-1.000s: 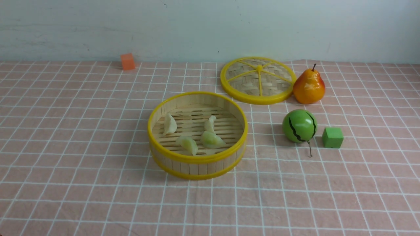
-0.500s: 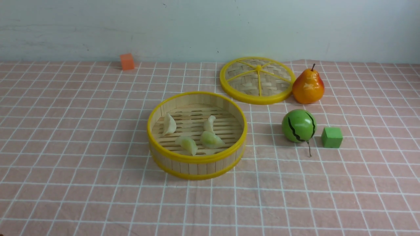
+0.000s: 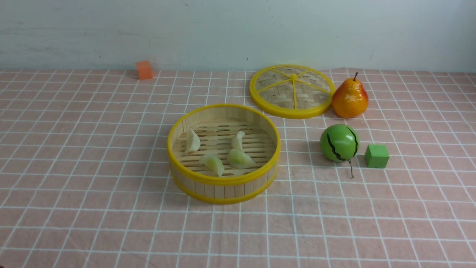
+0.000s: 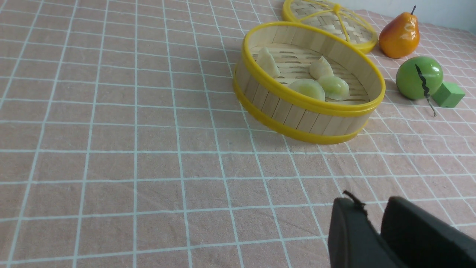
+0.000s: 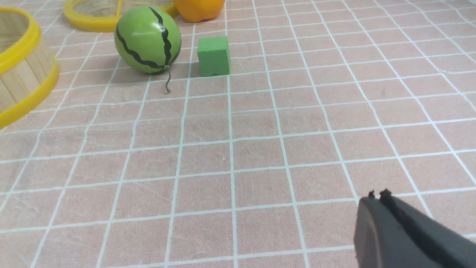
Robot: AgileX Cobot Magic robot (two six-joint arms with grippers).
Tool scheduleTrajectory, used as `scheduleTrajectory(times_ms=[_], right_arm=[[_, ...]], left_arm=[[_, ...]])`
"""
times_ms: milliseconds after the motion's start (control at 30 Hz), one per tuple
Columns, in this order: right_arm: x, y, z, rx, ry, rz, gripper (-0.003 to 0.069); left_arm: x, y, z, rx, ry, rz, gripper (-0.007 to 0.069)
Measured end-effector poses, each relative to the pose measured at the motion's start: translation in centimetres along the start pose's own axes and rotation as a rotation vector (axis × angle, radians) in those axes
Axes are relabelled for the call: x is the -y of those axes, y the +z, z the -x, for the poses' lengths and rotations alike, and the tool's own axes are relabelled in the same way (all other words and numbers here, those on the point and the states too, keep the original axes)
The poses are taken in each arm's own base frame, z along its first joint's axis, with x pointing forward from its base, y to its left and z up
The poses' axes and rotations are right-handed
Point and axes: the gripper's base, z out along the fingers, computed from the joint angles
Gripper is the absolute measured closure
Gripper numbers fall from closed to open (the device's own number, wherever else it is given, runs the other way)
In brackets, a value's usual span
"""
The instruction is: Put the dumplings into the steamer on the table with the pink tablecloth.
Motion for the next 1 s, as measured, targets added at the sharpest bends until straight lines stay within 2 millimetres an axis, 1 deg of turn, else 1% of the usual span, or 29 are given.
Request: scheduleTrajectory(times_ms=[367, 1000], right_arm=[[0.00, -0.01, 0.00, -0.003, -0.001, -0.001, 0.0678], [0.00, -0.01, 0.00, -0.003, -0.001, -0.001, 0.0664]], left_arm=[[0.00, 0.00, 0.00, 0.000, 0.000, 0.000, 0.0483], [0.00, 0.00, 0.00, 0.000, 0.000, 0.000, 0.0482]])
